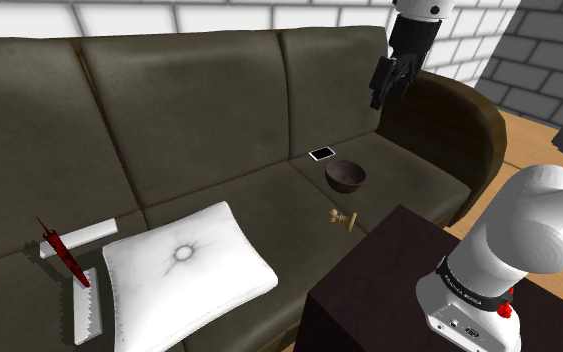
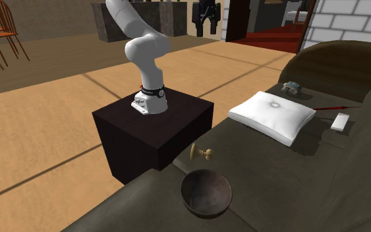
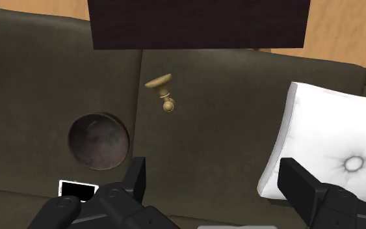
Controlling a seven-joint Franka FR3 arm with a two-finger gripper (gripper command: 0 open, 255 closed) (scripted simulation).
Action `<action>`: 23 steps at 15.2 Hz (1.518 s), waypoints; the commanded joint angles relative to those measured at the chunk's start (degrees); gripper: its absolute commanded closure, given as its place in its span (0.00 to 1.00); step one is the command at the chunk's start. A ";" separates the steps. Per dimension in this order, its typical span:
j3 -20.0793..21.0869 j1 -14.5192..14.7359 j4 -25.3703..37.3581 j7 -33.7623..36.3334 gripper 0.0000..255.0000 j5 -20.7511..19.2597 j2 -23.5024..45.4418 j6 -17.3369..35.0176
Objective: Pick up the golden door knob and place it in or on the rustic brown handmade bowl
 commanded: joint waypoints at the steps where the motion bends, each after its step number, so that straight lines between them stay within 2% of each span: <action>1: 0.00 0.00 0.00 0.00 0.00 0.00 0.00 0.00; 7: -3.20 0.27 -10.33 -4.98 0.00 -1.62 1.28 11.13; 13: -6.74 0.19 -18.26 -10.08 0.00 -3.51 6.49 23.78; 18: -9.96 0.20 -22.61 -14.53 0.00 -4.96 14.56 35.75; 23: -13.41 0.94 -24.49 -19.62 0.00 -5.30 26.17 48.73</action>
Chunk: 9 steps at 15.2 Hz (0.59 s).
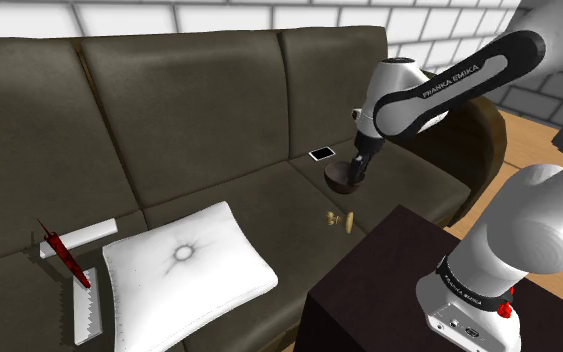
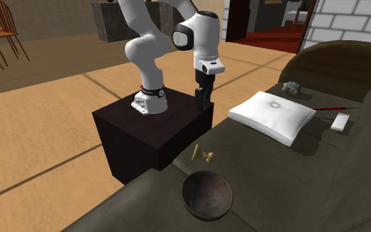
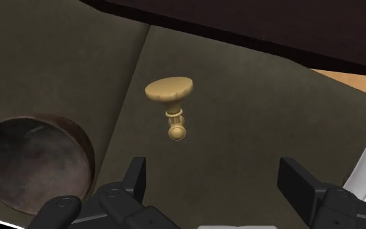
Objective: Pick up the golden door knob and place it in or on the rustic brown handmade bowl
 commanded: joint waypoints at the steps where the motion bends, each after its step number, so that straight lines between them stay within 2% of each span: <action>1: -1.45 0.49 -0.86 -2.30 0.00 0.23 5.27 6.03; 5: -4.43 2.84 -0.02 -8.94 0.00 4.12 16.97 16.31; 7: -5.31 4.38 1.05 -14.53 0.00 9.39 23.24 21.01; 9: -4.00 4.55 2.70 -22.38 0.00 17.74 29.65 25.06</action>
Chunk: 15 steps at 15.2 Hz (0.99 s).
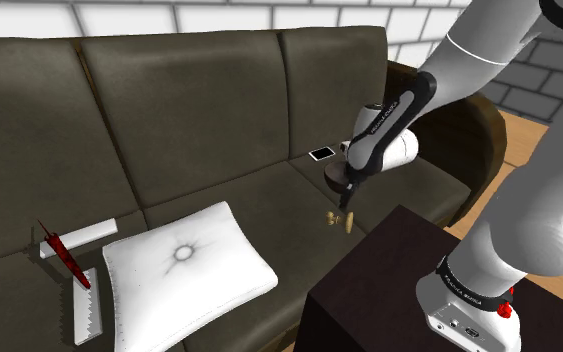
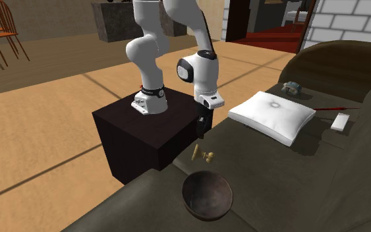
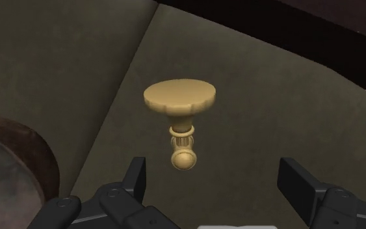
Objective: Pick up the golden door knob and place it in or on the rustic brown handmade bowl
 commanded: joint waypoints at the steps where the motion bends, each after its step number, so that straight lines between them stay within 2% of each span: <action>1: 2.26 -1.09 2.03 -8.75 0.00 9.01 6.65 3.99; 3: 7.72 -5.60 4.43 -15.55 0.00 15.52 12.66 7.22; 5: 12.57 -10.31 6.95 -19.92 0.00 18.61 18.23 10.20; 12: 18.30 -15.81 9.71 -21.86 0.00 20.20 25.96 15.68; 15: 18.65 -16.18 9.96 -21.95 0.00 20.21 26.60 16.10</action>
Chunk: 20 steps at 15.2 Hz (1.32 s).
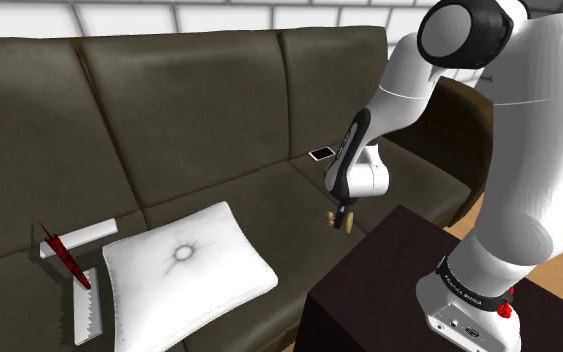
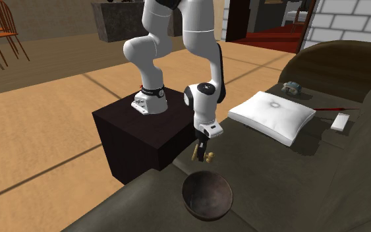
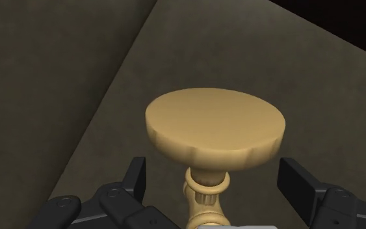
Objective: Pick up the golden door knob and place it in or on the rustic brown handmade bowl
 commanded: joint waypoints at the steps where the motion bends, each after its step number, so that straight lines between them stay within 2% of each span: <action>1: 0.14 -0.13 0.05 -0.03 0.00 0.03 0.18 0.16; 6: 0.13 -0.11 0.05 -0.03 0.00 0.02 0.17 0.15; 7: 0.13 -0.11 0.05 -0.03 1.00 0.02 0.17 0.15; 16: 0.14 -0.13 0.05 -0.03 1.00 0.02 0.18 0.16; 20: -2.63 2.67 -1.62 0.90 1.00 -0.52 -4.26 -2.87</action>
